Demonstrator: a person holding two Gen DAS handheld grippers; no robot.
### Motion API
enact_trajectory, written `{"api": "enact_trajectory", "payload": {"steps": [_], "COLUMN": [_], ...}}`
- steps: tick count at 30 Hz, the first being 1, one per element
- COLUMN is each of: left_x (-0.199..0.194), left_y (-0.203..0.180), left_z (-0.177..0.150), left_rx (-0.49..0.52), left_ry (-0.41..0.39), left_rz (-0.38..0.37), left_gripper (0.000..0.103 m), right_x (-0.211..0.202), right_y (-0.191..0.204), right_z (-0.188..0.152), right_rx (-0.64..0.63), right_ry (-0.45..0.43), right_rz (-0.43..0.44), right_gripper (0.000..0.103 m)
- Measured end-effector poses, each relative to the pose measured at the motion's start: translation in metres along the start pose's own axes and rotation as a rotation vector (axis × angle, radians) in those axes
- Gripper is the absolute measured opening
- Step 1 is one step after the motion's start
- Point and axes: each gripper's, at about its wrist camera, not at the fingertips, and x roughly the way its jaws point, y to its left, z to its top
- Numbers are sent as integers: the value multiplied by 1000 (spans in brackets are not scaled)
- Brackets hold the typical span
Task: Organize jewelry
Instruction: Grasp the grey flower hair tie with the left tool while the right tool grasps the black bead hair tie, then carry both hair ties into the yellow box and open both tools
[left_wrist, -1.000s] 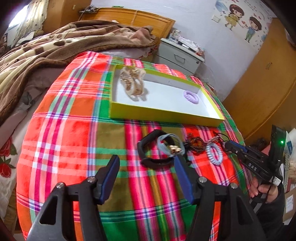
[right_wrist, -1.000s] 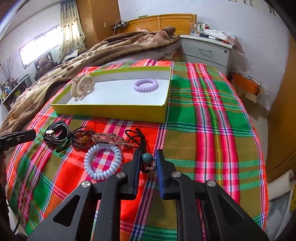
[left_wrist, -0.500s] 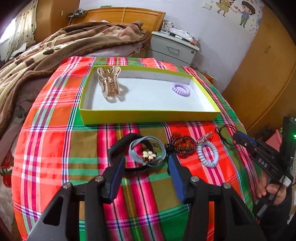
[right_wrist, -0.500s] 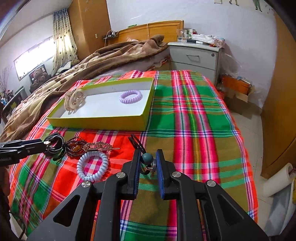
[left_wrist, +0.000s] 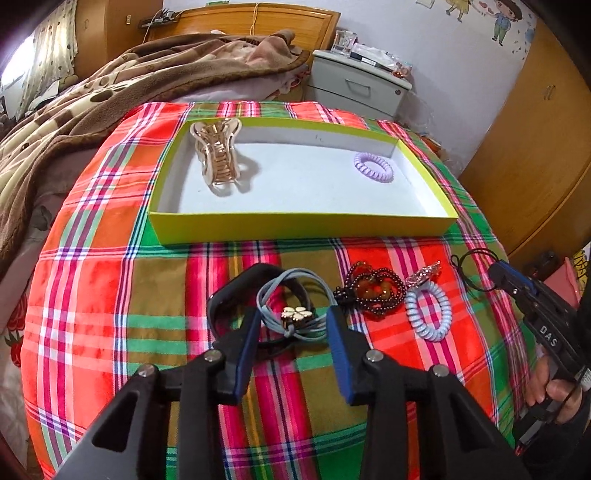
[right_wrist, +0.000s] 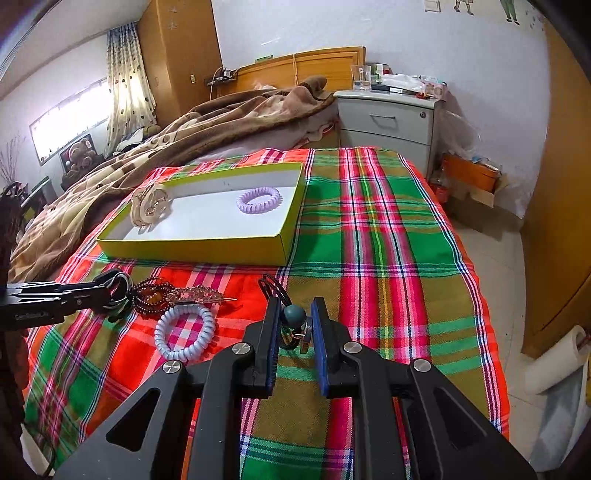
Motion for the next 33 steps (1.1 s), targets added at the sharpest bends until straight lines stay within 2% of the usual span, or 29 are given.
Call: {"api": "enact_trajectory", "payload": {"steps": [6,10,24,33], "left_x": [1,1,-18,-34], "left_y": [-3,-3,-9,-11], "left_z": [-1,0,0,10], "left_rx": [11,16,46,59], "left_ry": [2,-4,-91,-144], "left_rz": [12,13,0,-43], "left_gripper": [26,23,21,21], "right_x": [-1,-1,-9,-17], "right_y": [2,2,2,8], "right_z": [0,0,5,17], "right_rx": [0,1,6,-6], "right_ry": [-3,-4,-20,-40], "right_rz": [0,0,4,14], "right_gripper": [17,17,17,17]}}
